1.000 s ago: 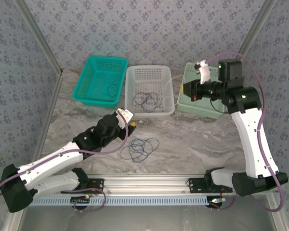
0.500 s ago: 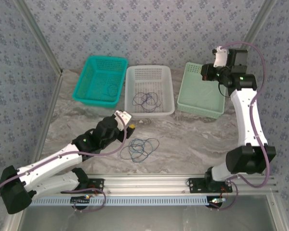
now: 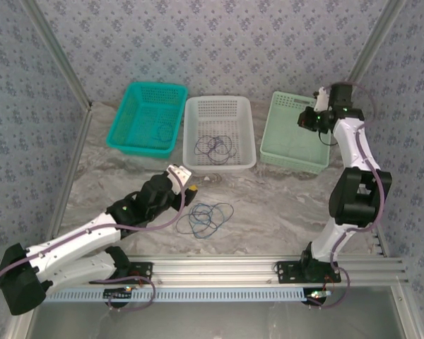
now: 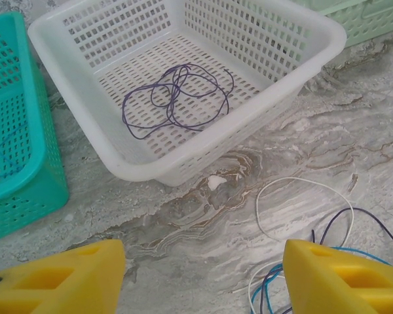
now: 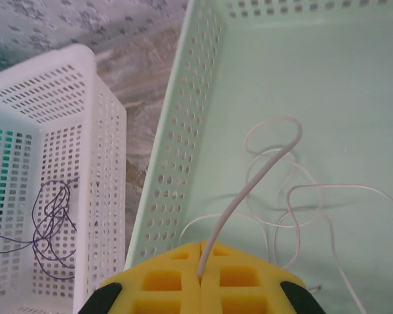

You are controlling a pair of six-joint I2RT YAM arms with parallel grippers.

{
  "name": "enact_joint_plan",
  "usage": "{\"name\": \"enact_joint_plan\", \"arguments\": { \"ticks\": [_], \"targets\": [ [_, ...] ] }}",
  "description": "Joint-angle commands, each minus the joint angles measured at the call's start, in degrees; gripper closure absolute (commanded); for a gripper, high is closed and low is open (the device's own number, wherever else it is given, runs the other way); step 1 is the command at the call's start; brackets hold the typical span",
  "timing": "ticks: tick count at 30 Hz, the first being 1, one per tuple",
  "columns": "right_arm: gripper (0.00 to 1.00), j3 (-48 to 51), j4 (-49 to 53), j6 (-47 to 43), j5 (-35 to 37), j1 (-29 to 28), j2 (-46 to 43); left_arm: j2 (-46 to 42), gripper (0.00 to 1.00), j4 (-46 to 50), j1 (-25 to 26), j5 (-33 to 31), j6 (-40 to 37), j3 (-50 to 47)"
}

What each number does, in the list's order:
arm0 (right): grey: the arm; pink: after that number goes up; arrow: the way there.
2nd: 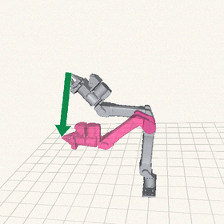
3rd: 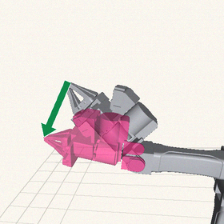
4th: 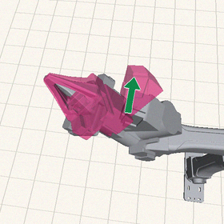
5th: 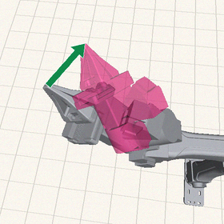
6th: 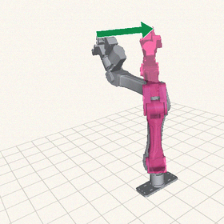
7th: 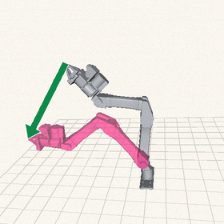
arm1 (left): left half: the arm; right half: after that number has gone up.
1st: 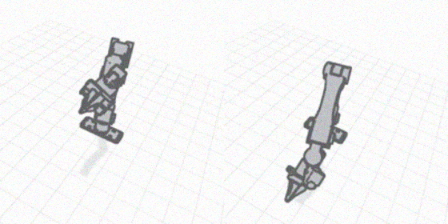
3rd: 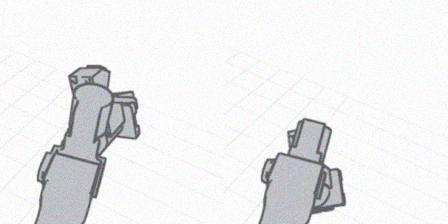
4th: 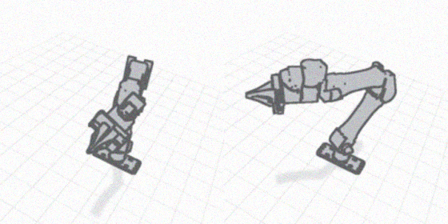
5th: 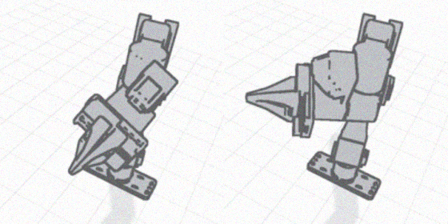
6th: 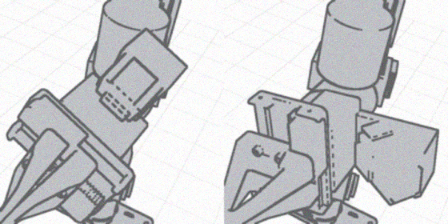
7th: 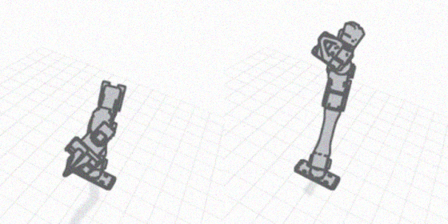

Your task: Untangle the cables

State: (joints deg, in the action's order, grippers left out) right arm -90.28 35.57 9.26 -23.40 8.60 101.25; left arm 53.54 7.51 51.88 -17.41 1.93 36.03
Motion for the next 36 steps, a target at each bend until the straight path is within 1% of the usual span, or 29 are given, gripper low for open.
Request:
{"name": "enact_joint_plan", "arguments": {
  "ticks": [1,4,5,6,8,9,11,12,15,18,24,28,30,33,35,36],
  "targets": [
    [0.97,0.46,1.36,2.60,-1.85,0.37,1.82,-1.96,0.35,-1.01,0.33,0.11,1.90,-0.50],
    [0.97,-0.29,2.47,3.00,-2.40,0.44,3.36,-3.46,0.34,-1.00,0.34,-0.36,2.91,-1.44],
    [0.93,-0.41,2.82,3.21,-2.31,0.37,3.55,-3.93,0.34,-1.01,0.33,-0.54,3.16,-1.78],
    [0.83,-0.40,2.89,3.38,-2.13,0.39,3.60,-4.36,0.32,-0.96,0.33,-0.65,3.43,-2.07],
    [0.69,-0.49,3.26,3.58,-1.68,0.24,3.43,-4.90,0.31,-0.92,0.33,-0.98,3.78,-2.43],
    [0.58,-0.45,3.44,3.57,-1.80,0.19,3.22,-5.10,0.30,-0.87,0.33,-1.14,3.87,-2.54],
    [0.39,-0.42,3.52,3.57,-1.71,0.08,2.60,-5.07,0.29,-0.83,0.33,-1.27,4.06,-2.66],
    [0.34,-0.31,3.62,3.89,-1.37,0.05,2.03,-5.07,0.29,-0.75,0.33,-1.25,4.18,-2.76],
    [0.25,0.68,2.88,4.82,-0.37,-0.07,-0.04,-4.68,0.27,-0.65,0.34,-1.27,4.51,-2.72],
    [0.15,1.58,2.50,5.83,0.46,-0.23,-2.24,-4.43,0.26,-0.65,0.41,-1.25,4.73,-2.72],
    [0.00,1.77,2.39,6.83,0.05,-0.93,-5.43,-4.20,0.22,-0.57,0.34,-1.55,4.85,-2.68],
    [0.00,2.29,1.88,6.07,2.30,-2.35,-8.08,-4.54,0.17,-0.13,0.34,-2.26,5.56,-2.64],
    [0.00,2.89,1.10,5.48,3.13,-3.37,-9.93,-4.88,0.09,-0.13,0.33,-3.09,6.21,-2.93],
    [0.00,4.09,-0.64,4.52,4.62,-5.20,-13.17,-5.36,0.01,-0.04,0.28,-4.24,6.90,-3.38],
    [0.00,4.91,-0.88,3.81,6.08,-6.64,-15.06,-5.37,0.01,0.50,0.24,-5.07,7.52,-3.49],
    [0.00,5.58,-2.78,3.43,6.62,-7.44,-16.37,-5.37,0.01,0.87,0.21,-5.55,7.92,-3.42]
  ]
}}
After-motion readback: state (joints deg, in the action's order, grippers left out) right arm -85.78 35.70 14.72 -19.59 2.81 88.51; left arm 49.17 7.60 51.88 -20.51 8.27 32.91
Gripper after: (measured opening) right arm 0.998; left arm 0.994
